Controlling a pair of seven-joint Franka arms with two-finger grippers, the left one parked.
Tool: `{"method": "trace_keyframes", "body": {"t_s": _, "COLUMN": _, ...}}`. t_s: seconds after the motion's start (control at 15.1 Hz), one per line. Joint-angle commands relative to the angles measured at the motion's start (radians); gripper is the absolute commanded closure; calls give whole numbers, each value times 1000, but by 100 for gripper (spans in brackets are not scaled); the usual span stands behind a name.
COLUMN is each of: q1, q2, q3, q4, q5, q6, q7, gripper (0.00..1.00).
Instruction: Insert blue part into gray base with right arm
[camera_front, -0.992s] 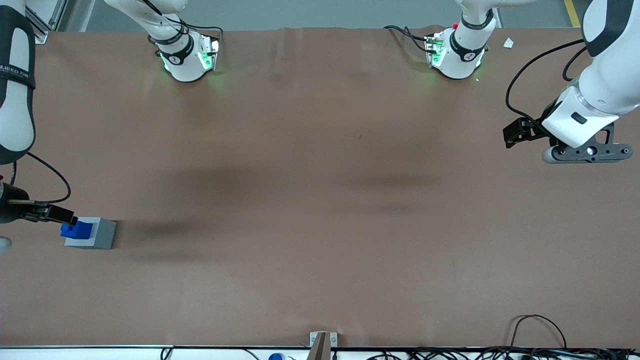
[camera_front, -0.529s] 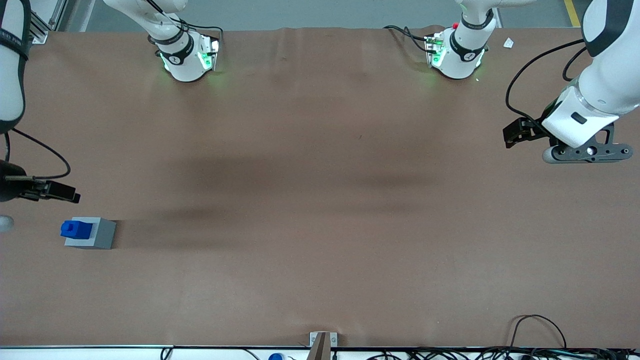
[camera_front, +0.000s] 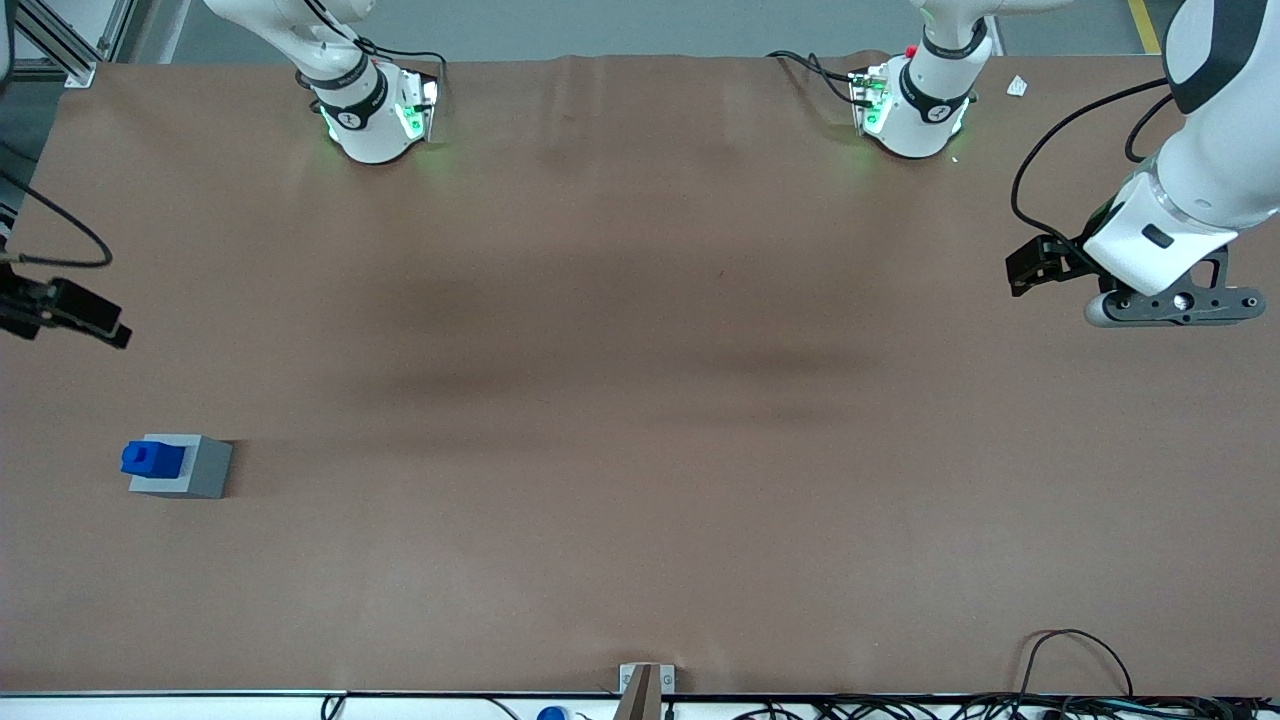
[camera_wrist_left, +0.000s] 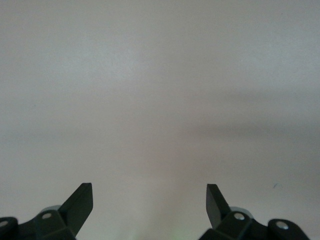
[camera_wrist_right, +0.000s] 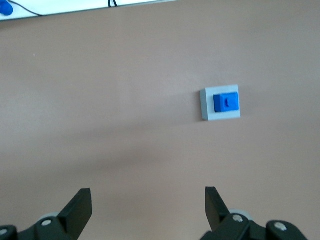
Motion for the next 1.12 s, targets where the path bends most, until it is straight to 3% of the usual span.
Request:
{"method": "trace_keyframes", "body": {"t_s": 0.0, "q1": -10, "q2": -106, "q3": 1, "q4": -109, "q5": -13, "q6": -7, "q7": 13, "gripper": 0}}
{"method": "trace_keyframes", "body": {"t_s": 0.26, "q1": -33, "q2": -164, "q3": 55, "q4": -133, "q5": -13, "q6": -52, "q7": 11, "gripper": 0}}
{"method": "trace_keyframes", "body": {"t_s": 0.46, "q1": -33, "q2": -206, "q3": 57, "q4": -206, "q5": -15, "q6": -27, "q7": 14, "gripper": 0}}
{"method": "trace_keyframes", "body": {"t_s": 1.06, "q1": -51, "q2": -198, "q3": 55, "q4": -183, "q5": -12, "q6": -12, "q7": 0, "gripper": 0}}
